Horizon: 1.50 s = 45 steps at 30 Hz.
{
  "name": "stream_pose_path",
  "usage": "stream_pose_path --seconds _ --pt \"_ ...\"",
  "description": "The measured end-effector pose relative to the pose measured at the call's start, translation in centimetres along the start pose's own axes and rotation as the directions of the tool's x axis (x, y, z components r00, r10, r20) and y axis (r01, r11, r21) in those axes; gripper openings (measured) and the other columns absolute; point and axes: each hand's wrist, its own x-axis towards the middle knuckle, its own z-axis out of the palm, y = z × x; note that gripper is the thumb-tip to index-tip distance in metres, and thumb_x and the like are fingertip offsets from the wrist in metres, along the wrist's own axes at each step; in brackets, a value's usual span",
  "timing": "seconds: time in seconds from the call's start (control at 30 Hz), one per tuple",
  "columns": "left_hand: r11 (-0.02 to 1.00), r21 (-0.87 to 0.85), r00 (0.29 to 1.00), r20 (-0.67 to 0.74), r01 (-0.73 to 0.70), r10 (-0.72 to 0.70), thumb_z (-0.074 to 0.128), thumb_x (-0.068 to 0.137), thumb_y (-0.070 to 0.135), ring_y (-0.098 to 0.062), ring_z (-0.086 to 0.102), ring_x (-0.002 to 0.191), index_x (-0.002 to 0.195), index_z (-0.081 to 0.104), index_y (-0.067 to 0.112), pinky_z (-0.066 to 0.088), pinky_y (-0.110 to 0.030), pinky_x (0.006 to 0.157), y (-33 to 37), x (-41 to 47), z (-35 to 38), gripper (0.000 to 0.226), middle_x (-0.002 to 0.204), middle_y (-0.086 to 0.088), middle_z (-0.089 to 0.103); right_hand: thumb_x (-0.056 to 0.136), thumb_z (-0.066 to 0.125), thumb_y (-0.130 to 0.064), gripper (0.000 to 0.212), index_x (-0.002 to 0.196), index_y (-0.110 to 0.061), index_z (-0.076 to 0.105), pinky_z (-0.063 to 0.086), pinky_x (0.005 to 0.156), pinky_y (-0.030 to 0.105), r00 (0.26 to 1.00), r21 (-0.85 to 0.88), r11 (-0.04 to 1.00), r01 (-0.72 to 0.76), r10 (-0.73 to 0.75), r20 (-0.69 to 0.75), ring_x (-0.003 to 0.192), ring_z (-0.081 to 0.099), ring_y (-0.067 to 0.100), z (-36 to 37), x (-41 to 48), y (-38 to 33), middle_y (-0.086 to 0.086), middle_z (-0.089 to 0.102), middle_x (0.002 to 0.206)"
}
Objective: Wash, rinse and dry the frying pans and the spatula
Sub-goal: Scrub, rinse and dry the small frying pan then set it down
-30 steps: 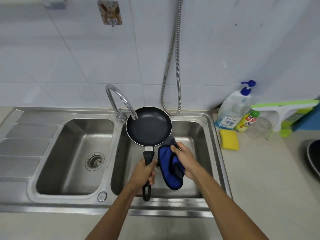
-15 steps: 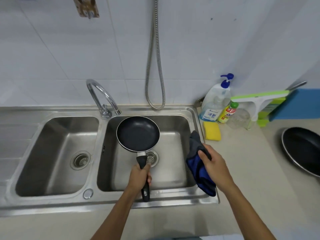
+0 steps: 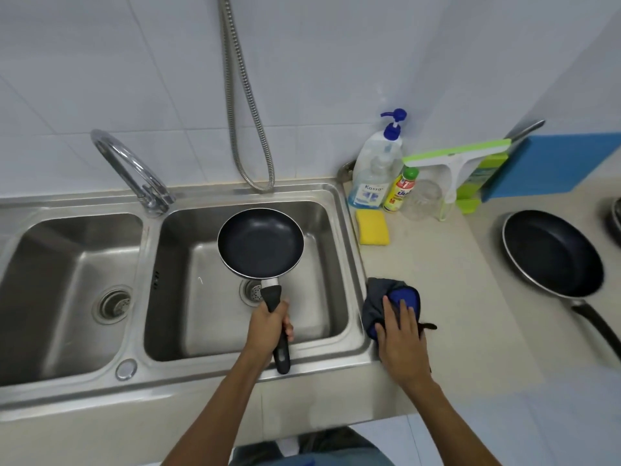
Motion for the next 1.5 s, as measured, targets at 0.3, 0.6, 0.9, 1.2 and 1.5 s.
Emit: stream_pose_path --seconds 0.3,0.6,0.9,1.2,1.5 --pt "0.997 0.032 0.997 0.039 -0.072 0.071 0.052 0.101 0.054 -0.012 0.061 0.069 0.092 0.071 0.011 0.047 -0.034 0.078 0.8 -0.9 1.1 0.048 0.092 -0.001 0.081 0.106 0.032 -0.049 0.047 0.149 -0.031 0.039 0.049 0.096 0.039 0.978 0.301 0.931 0.207 -0.186 -0.099 0.118 0.054 0.021 -5.1 -2.3 -9.0 0.004 0.051 0.134" --pt "0.986 0.056 0.979 0.139 -0.156 0.147 0.032 0.106 0.055 -0.01 0.075 0.091 0.101 0.082 0.014 0.056 -0.022 0.081 3.5 -1.6 -0.5 0.064 0.094 0.001 0.08 0.1 0.032 -0.066 0.042 0.142 -0.062 0.033 0.061 0.083 0.043 0.956 0.862 0.501 -0.079 -0.208 0.208 0.096 0.072 0.017 -3.6 -4.2 -17.6 -0.009 0.069 0.118" --pt "0.977 0.075 0.953 0.248 -0.2 0.176 0.032 0.105 0.056 -0.011 0.073 0.085 0.101 0.082 0.02 0.056 -0.028 0.081 3.7 -2.2 -0.3 0.062 0.085 0.005 0.079 0.103 0.044 -0.051 0.044 0.146 -0.052 0.036 0.048 0.06 0.02 0.996 0.912 0.41 0.022 -0.091 0.017 0.063 0.061 -0.001 -4.4 -6.5 -18.4 -0.016 0.062 0.067" --pt "0.949 0.191 0.909 0.385 -0.25 0.162 0.041 0.107 0.045 -0.018 0.074 0.1 0.103 0.077 0.009 0.057 -0.036 0.093 4.9 -2.1 5.2 0.052 0.1 -0.004 0.08 0.106 0.047 -0.035 0.044 0.149 -0.038 0.04 0.051 0.053 0.031 0.988 0.878 0.456 0.145 -0.025 -0.151 0.056 0.053 0.009 -6.0 -5.8 -11.9 0.01 0.062 0.067" --pt "0.936 0.222 0.899 0.404 -0.274 0.167 0.049 0.106 0.032 -0.022 0.072 0.078 0.103 0.067 0.0 0.058 -0.033 0.073 3.7 -4.4 18.1 0.037 0.091 -0.015 0.074 0.105 0.046 -0.037 0.042 0.146 -0.039 0.044 0.048 0.059 0.021 0.986 0.899 0.418 0.129 0.041 -0.16 0.058 0.055 0.003 -7.6 -3.4 1.2 -0.007 0.063 0.064"
